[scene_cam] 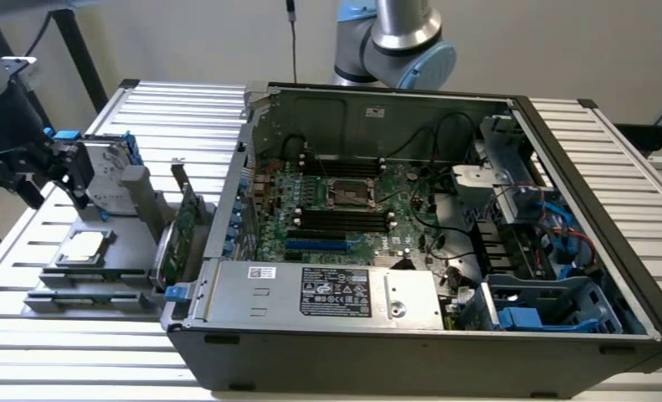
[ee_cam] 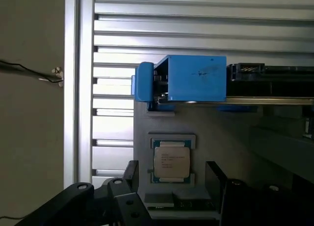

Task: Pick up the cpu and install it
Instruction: 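Pick up the cpu and move it towards the insertion slot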

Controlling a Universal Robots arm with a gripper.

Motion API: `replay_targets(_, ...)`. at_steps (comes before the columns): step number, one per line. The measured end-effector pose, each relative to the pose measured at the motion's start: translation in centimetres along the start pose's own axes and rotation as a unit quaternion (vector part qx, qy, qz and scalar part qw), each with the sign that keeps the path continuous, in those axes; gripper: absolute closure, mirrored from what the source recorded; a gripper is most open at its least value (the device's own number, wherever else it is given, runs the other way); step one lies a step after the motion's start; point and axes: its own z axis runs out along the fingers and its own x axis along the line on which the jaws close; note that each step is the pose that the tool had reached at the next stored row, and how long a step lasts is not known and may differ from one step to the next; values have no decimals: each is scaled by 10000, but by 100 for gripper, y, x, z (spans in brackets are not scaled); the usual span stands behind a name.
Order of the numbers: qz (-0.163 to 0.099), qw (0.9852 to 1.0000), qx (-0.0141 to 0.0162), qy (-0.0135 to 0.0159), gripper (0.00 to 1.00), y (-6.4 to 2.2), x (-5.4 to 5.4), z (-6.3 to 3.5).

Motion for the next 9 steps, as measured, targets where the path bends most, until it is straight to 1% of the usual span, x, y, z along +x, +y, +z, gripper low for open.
replay_targets(9, 3, 10000, 0, 0, 35, -7, -37, 165)
